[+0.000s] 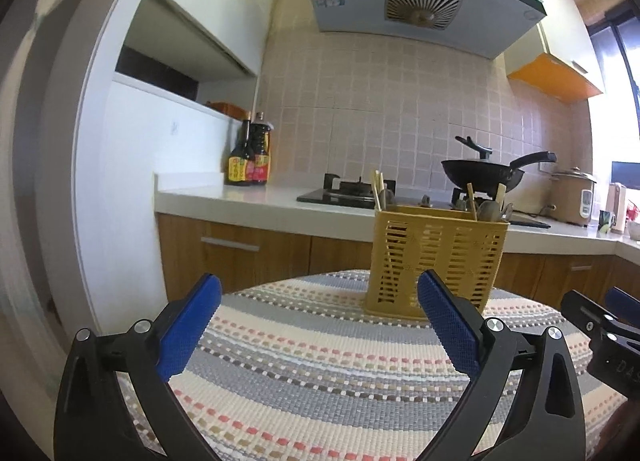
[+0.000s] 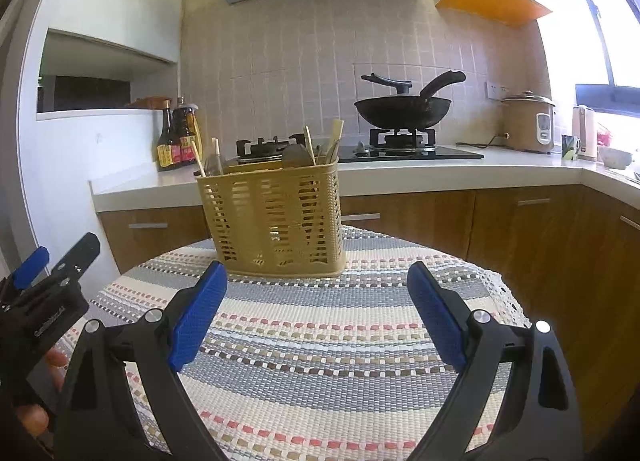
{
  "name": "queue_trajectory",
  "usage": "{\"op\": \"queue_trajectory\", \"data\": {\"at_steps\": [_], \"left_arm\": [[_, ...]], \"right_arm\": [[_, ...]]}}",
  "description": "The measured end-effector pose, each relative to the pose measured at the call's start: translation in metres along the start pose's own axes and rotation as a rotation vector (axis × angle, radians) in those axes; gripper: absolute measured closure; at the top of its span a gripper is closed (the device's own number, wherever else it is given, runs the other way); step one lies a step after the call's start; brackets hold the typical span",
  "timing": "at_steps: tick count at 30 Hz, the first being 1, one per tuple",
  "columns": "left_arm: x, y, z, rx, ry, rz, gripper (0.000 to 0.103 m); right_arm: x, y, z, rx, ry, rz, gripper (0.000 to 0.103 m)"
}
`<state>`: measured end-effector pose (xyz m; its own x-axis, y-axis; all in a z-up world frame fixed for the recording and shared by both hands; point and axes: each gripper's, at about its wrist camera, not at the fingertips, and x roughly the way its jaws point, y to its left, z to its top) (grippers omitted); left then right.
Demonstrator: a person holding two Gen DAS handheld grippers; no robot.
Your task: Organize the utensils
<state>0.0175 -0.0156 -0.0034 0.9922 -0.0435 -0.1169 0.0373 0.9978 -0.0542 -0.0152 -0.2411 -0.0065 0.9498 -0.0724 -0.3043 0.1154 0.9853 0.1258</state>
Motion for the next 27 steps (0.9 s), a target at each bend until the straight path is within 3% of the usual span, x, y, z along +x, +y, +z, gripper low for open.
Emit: {"op": "queue_trajectory", "data": {"at_steps": [12,27], "left_arm": [[0.0000,-0.0045,0.0003,0.022,-0.004,0.012,0.008],[0.0032,-0.0062,0.0013,0.033,0.009,0.025,0.008]], "right_arm": [[-0.0066,-0.0046,0.0011,0.012,-0.039,-0.014,0.016],[-0.0028,-0.0024,-0.0002,-0.008,-0.025,-0.021,0.012]]}}
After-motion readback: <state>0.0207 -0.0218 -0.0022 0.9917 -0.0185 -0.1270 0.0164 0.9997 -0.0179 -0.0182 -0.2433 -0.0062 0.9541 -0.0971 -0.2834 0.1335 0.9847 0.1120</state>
